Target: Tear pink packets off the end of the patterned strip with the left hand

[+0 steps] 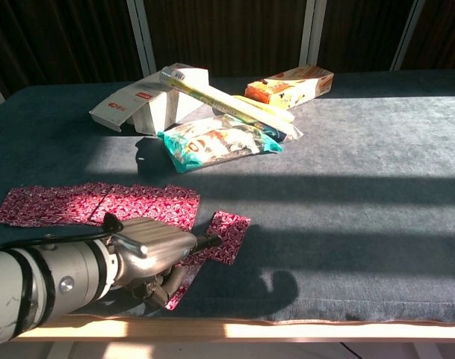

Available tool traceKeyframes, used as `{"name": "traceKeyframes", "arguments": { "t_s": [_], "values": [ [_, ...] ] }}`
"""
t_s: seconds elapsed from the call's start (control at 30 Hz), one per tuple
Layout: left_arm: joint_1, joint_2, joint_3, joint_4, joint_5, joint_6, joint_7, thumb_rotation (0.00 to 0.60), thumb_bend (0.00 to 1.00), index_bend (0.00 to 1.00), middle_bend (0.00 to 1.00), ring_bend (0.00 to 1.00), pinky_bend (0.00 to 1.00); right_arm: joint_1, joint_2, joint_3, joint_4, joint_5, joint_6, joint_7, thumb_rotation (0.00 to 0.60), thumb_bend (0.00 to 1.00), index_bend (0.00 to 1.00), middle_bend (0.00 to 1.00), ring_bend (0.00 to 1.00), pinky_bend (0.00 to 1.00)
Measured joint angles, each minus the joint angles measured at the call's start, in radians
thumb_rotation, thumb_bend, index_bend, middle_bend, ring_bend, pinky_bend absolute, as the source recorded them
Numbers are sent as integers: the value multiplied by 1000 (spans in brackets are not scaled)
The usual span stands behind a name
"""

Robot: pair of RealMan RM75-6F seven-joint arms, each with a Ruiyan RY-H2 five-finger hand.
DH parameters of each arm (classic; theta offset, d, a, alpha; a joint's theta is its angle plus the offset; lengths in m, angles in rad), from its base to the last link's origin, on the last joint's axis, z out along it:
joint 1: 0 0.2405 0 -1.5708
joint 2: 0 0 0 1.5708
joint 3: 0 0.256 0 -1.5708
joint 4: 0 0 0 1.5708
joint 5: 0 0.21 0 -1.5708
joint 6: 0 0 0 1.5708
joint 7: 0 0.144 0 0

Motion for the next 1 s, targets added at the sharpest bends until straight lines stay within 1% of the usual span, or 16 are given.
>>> {"name": "traceKeyframes", "arguments": {
  "t_s": [0.3, 0.47, 0.57, 0.67, 0.7, 0.73, 0.77, 0.8, 0.83, 0.87, 0.9, 0.93, 1.0],
  "values": [
    [-2, -2, 1, -20, 1, 15, 5, 600, 915, 46, 1000, 1000, 1000, -5, 2, 3, 6, 2, 10, 7, 600, 305, 0, 0, 0, 37],
    [11, 16, -5, -42, 43, 16, -30, 600, 873, 15, 1000, 1000, 1000, -4, -4, 5, 3, 7, 6, -10, 600, 305, 0, 0, 0, 37],
    [26, 37, -5, -64, 96, 30, -58, 600, 783, 0, 1000, 1000, 1000, -4, -5, 6, 1, 9, 4, -16, 600, 304, 0, 0, 0, 37],
    [51, 74, 3, -95, 173, 59, -89, 600, 644, 0, 1000, 1000, 1000, -5, -5, 7, 2, 11, 5, -17, 600, 305, 0, 0, 0, 37],
    [60, 89, 9, -105, 201, 71, -98, 600, 595, 0, 976, 998, 1000, -5, -5, 7, 2, 11, 5, -16, 600, 305, 0, 0, 0, 37],
    [75, 111, 19, -119, 243, 88, -111, 600, 564, 0, 928, 977, 990, -6, -5, 7, 3, 11, 6, -16, 600, 305, 0, 0, 0, 37],
    [87, 129, 30, -128, 277, 101, -122, 600, 531, 0, 824, 908, 950, -6, -4, 7, 3, 12, 7, -15, 600, 305, 0, 0, 0, 37],
    [101, 149, 43, -137, 313, 114, -134, 600, 500, 0, 632, 750, 852, -7, -4, 7, 4, 13, 8, -14, 600, 305, 0, 0, 0, 37],
    [121, 180, 65, -146, 367, 130, -153, 600, 477, 0, 418, 529, 701, -8, -4, 8, 5, 14, 9, -14, 600, 305, 0, 0, 0, 37],
    [138, 207, 85, -151, 410, 143, -170, 600, 466, 0, 288, 380, 592, -9, -5, 8, 5, 15, 10, -15, 600, 305, 0, 0, 0, 37],
    [157, 235, 107, -153, 455, 156, -190, 600, 455, 0, 142, 194, 444, -9, -6, 9, 5, 16, 10, -16, 600, 305, 0, 0, 0, 37],
    [183, 272, 137, -151, 519, 176, -221, 600, 446, 0, 55, 77, 318, -9, -6, 9, 5, 17, 9, -19, 600, 304, 0, 0, 0, 37],
    [228, 320, 176, -136, 620, 214, -280, 600, 434, 0, 5, 4, 167, -7, -9, 9, 4, 17, 4, -30, 600, 304, 0, 0, 0, 37]
  ]
}}
